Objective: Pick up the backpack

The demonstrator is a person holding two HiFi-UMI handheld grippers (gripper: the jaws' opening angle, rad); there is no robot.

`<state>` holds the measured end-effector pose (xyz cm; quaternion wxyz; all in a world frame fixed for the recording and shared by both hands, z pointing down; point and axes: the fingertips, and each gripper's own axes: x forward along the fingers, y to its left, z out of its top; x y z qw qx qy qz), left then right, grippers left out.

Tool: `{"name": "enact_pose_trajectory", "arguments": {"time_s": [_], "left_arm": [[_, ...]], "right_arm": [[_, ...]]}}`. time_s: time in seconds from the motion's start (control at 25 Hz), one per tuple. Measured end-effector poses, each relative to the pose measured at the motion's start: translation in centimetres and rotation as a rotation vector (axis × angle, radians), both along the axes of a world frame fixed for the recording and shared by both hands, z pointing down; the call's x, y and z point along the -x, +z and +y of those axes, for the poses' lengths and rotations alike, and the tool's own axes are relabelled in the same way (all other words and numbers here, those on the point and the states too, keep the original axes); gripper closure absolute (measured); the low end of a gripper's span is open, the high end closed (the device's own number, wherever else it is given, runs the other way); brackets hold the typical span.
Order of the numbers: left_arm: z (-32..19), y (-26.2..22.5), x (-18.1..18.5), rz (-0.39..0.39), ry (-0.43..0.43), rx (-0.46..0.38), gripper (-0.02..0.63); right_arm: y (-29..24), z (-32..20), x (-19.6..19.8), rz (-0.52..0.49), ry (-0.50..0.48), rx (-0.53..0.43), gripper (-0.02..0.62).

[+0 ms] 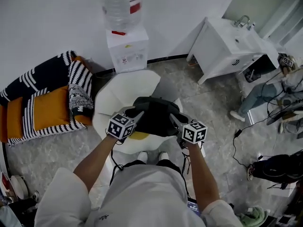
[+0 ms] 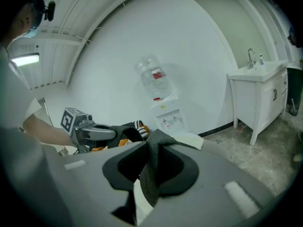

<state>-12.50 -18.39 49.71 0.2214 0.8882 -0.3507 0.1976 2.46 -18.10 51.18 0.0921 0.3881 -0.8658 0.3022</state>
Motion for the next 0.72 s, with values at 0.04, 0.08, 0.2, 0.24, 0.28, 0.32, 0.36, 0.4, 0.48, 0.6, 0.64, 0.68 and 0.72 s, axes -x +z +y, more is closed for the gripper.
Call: {"name": "enact_pose_trajectory", "arguments": {"time_s": [0.04, 0.08, 0.2, 0.24, 0.28, 0.32, 0.36, 0.4, 0.48, 0.6, 0.64, 0.68, 0.72], "left_arm": [[0.2, -0.7, 0.0, 0.009, -0.004, -0.01, 0.529], [0.4, -1.5, 0.0, 0.018, -0.008, -0.02, 0.529], [0.9, -3.9, -0.1, 0.042, -0.019, -0.056, 0.529], [1.0, -4.7, -0.2, 0.045, -0.024, -0.069, 0.529], [1.2, -5.5, -0.2, 0.048, -0.03, -0.081, 0.529], [1.4, -6.3, -0.2, 0.05, -0.035, -0.094, 0.529], [1.6, -7.1, -0.3, 0.053, -0.038, -0.108, 0.529], [1.8, -7.9, -0.4, 0.056, -0.04, -0.121, 0.529], [2.2, -9.5, -0.7, 0.059, -0.044, -0.149, 0.529], [2.6, -12.0, -1.3, 0.067, -0.057, -0.194, 0.529], [2.7, -12.7, -1.5, 0.072, -0.063, -0.207, 0.531], [2.7, -13.4, -1.8, 0.079, -0.071, -0.218, 0.531], [2.7, -14.1, -2.0, 0.085, -0.077, -0.228, 0.532]], "right_arm": [[-0.7, 0.3, 0.0, -0.008, -0.006, -0.008, 0.534], [-1.5, 0.6, 0.0, -0.017, -0.012, -0.017, 0.532], [-4.0, 1.0, -0.3, -0.037, -0.029, -0.042, 0.532], [-4.9, 1.0, -0.3, -0.043, -0.036, -0.049, 0.534], [-5.8, 1.1, -0.4, -0.052, -0.044, -0.056, 0.535], [-6.7, 1.2, -0.4, -0.066, -0.053, -0.067, 0.535], [-7.6, 1.3, -0.5, -0.08, -0.061, -0.08, 0.535], [-8.5, 1.4, -0.6, -0.092, -0.07, -0.094, 0.535], [-10.0, 1.7, -0.9, -0.104, -0.087, -0.119, 0.534], [-12.0, 1.9, -1.4, -0.116, -0.11, -0.153, 0.532], [-12.6, 1.8, -1.6, -0.12, -0.118, -0.164, 0.532], [-13.2, 1.8, -1.9, -0.124, -0.124, -0.174, 0.532], [-13.8, 1.8, -2.1, -0.127, -0.129, -0.182, 0.532]]}}
